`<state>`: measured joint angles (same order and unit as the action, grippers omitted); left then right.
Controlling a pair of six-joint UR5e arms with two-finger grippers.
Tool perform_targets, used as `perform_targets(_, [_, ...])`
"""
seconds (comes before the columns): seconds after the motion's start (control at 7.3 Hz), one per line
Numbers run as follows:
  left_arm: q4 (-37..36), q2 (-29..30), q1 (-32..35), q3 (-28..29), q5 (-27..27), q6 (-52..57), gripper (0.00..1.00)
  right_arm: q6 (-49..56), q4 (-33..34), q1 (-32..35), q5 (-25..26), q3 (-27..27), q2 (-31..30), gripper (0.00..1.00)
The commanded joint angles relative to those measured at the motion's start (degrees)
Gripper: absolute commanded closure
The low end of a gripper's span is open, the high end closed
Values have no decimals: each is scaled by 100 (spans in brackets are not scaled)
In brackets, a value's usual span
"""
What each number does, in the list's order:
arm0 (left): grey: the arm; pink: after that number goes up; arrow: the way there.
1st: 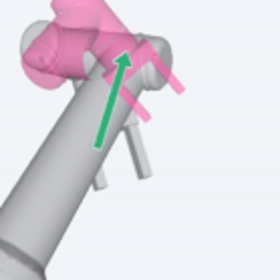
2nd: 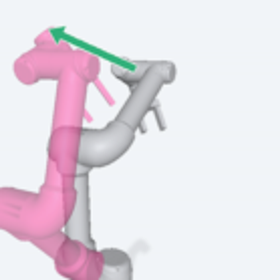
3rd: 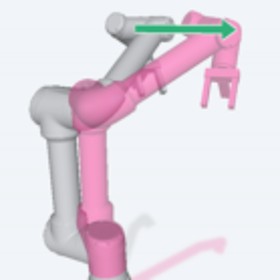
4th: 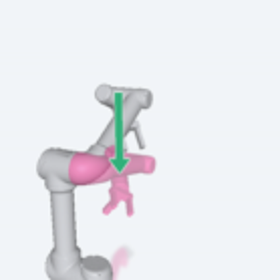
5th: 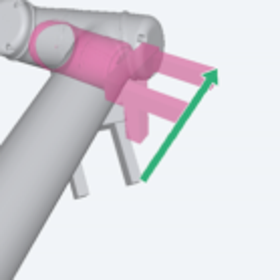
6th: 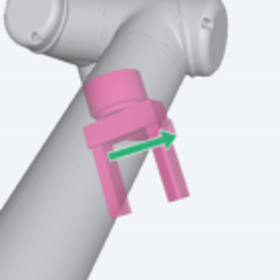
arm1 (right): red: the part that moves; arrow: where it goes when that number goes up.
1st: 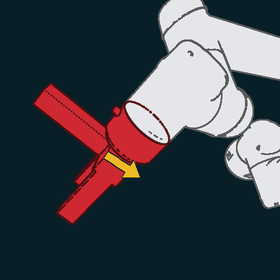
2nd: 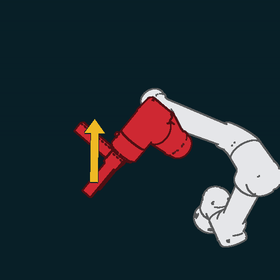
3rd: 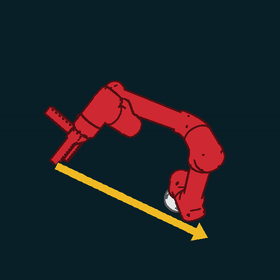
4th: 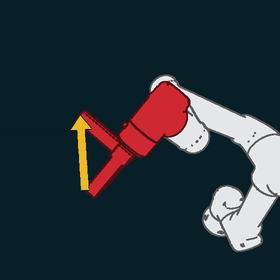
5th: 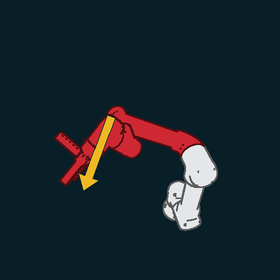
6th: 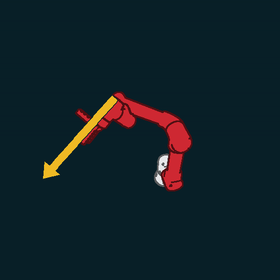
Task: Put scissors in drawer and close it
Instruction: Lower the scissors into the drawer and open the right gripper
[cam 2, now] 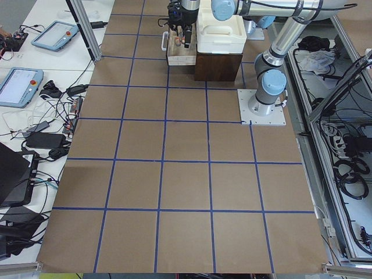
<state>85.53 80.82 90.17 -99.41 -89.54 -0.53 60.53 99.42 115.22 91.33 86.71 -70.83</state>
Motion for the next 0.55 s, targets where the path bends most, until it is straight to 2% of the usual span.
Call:
perform_targets(0.0, [-1,-5,0,0,-2,0,0,-111,7,0,-2,3,87,100])
perform_targets(0.14, [-1,-5,0,0,-2,0,0,-260,16,0,-2,3,79,100])
perform_targets(0.27, [-1,-5,0,-8,-2,0,0,-270,85,35,-2,3,61,62])
perform_targets(0.41, [-1,-5,0,0,-2,0,0,-288,95,44,-2,-5,43,46])
